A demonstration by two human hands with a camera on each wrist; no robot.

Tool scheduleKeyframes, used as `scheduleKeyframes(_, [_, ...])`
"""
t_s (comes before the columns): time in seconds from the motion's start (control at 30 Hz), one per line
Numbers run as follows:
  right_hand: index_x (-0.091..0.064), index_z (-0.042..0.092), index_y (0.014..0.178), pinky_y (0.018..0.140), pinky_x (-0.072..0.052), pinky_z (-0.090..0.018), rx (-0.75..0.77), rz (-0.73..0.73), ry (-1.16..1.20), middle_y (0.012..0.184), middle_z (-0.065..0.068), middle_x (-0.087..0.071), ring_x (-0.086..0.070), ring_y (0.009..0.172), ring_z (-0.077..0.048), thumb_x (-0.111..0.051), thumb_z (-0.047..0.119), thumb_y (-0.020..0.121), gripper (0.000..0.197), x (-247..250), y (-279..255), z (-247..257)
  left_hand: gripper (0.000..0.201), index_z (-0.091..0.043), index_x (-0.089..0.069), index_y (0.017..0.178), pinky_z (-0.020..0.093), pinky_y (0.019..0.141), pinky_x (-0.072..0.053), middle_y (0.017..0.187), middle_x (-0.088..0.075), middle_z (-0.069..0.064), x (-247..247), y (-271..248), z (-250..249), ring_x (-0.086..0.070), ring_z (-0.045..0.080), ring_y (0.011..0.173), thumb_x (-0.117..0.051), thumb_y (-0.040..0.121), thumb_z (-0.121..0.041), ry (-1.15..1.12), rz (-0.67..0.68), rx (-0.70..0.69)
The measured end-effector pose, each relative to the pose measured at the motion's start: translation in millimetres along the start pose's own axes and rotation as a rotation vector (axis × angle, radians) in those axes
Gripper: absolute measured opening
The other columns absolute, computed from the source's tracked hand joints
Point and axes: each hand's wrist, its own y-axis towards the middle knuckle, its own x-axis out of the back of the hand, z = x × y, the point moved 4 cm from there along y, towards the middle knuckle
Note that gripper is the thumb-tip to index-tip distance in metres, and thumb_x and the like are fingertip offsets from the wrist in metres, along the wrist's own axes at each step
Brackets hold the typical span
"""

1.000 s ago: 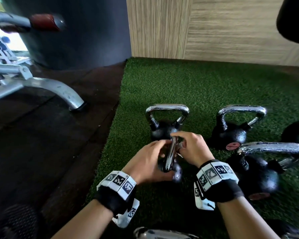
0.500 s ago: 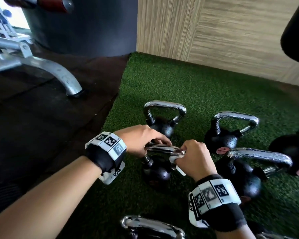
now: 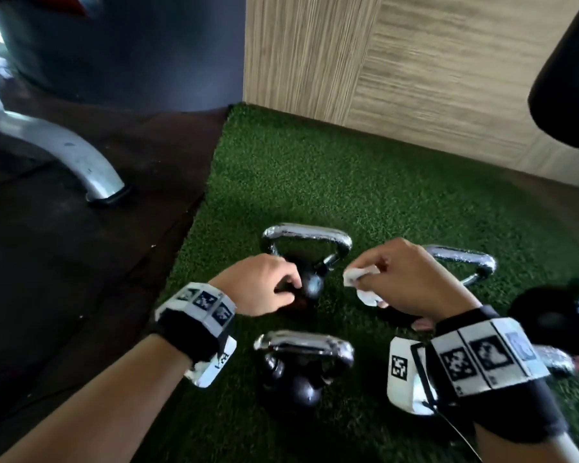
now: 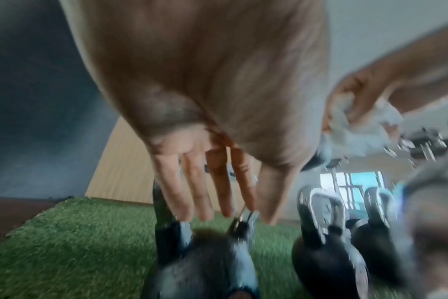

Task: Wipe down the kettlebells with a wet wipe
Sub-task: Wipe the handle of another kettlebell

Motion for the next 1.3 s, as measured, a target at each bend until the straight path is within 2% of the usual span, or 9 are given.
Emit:
scheduleKeyframes(0.1, [-0.081, 0.030, 0.077, 0.061, -0.049, -0.013, -0.027, -0.134, 0.037, 0.070, 0.012, -0.073, -0.065, 0.068, -0.002, -0.072, 0.021, 0.080, 0.012, 10, 30, -3, 0.051, -0.017, -0.052, 0.142, 0.036, 0.110, -0.042, 0.143, -0.053, 0.001, -21, 41, 3, -0.051, 0.019, 0.131, -0.064, 0.093, -0.024, 0.190, -0.009, -0.060])
scheduleKeyframes(0.23, [-0.081, 0.027, 0.083, 0.060, -0.039, 0.003, -0.025, -0.284, 0.037, 0.069, 0.024, -0.063, -0.054, 0.066, 0.016, -0.077, 0.018, 0.074, 0.013, 14, 52, -11, 0.099, -0.006, -0.012, 0.160, 0.044, 0.125, -0.022, 0.168, -0.012, 0.012, -55, 85, -1, -0.013, 0.028, 0.155, -0.069, 0.090, -0.045, 0.390, 0.058, -0.020])
scheduleKeyframes(0.33, [-0.081, 0.032, 0.087, 0.056, -0.039, -0.002, -0.047, -0.289, 0.099, 0.080, 0.020, -0.069, -0.060, 0.069, 0.013, -0.080, 0.021, 0.068, 0.022, 9, 60, -21, 0.125, -0.008, 0.016, 0.158, 0.047, 0.127, -0.002, 0.168, 0.011, 0.016, -76, 103, 8, 0.010, 0.032, 0.156, -0.070, 0.084, -0.061, 0.417, 0.196, 0.106])
scheduleKeyframes(0.5, [-0.079, 0.036, 0.095, 0.051, -0.041, -0.004, -0.045, -0.275, 0.262, 0.090, 0.017, -0.067, -0.062, 0.065, 0.008, -0.077, 0.040, 0.069, 0.026, -1, 74, -31, 0.111, -0.009, 0.019, 0.157, 0.048, 0.125, 0.002, 0.169, 0.009, 0.011, -89, 109, 19, 0.012, 0.035, 0.155, -0.063, 0.094, -0.049, 0.406, 0.225, 0.146])
scheduleKeyframes(0.73, [-0.079, 0.028, 0.107, 0.057, -0.044, -0.003, -0.011, -0.323, 0.230, 0.097, 0.008, -0.075, -0.066, 0.067, -0.005, -0.080, 0.020, 0.081, 0.027, -3, 96, -24, 0.105, -0.009, 0.009, 0.159, 0.047, 0.124, 0.000, 0.168, 0.009, 0.000, -85, 111, 25, 0.012, 0.030, 0.155, -0.066, 0.093, -0.043, 0.377, 0.284, 0.066])
scheduleKeyframes(0.87, [-0.075, 0.022, 0.115, 0.069, -0.044, 0.002, 0.089, -0.328, 0.219, 0.096, 0.007, -0.076, -0.066, 0.079, -0.003, -0.081, 0.009, 0.080, 0.037, -15, 105, -8, 0.102, -0.005, 0.007, 0.158, 0.048, 0.124, 0.002, 0.168, 0.007, 0.004, -85, 111, 25, 0.015, 0.031, 0.154, -0.063, 0.095, -0.043, 0.396, 0.299, 0.076])
scheduleKeyframes(1.0, [-0.076, 0.018, 0.114, 0.079, -0.048, -0.008, 0.132, -0.281, 0.177, 0.101, 0.001, -0.077, -0.069, 0.089, -0.008, -0.080, 0.011, 0.082, 0.033, -31, 115, 5, 0.099, -0.004, 0.004, 0.158, 0.048, 0.124, 0.004, 0.167, 0.008, 0.011, -87, 110, 25, 0.016, 0.033, 0.153, -0.061, 0.095, -0.044, 0.402, 0.320, 0.098])
scheduleKeyframes(1.13, [-0.079, 0.010, 0.100, 0.067, -0.036, 0.004, 0.121, -0.230, 0.141, 0.100, -0.002, -0.073, -0.064, 0.087, -0.007, -0.078, 0.009, 0.084, 0.016, -40, 118, 2, 0.094, 0.000, -0.002, 0.157, 0.049, 0.124, 0.003, 0.167, 0.004, 0.019, -90, 110, 27, 0.013, 0.038, 0.154, -0.056, 0.097, -0.048, 0.453, 0.353, 0.115])
scheduleKeyframes(1.3, [-0.079, 0.005, 0.080, 0.073, -0.053, -0.030, 0.122, -0.299, 0.081, 0.089, -0.009, -0.069, -0.068, 0.080, -0.023, -0.070, -0.004, 0.083, 0.013, -39, 111, -11, 0.098, -0.006, 0.005, 0.158, 0.049, 0.124, 0.004, 0.167, 0.008, 0.010, -91, 111, 29, 0.017, 0.033, 0.153, -0.058, 0.096, -0.047, 0.416, 0.327, 0.107])
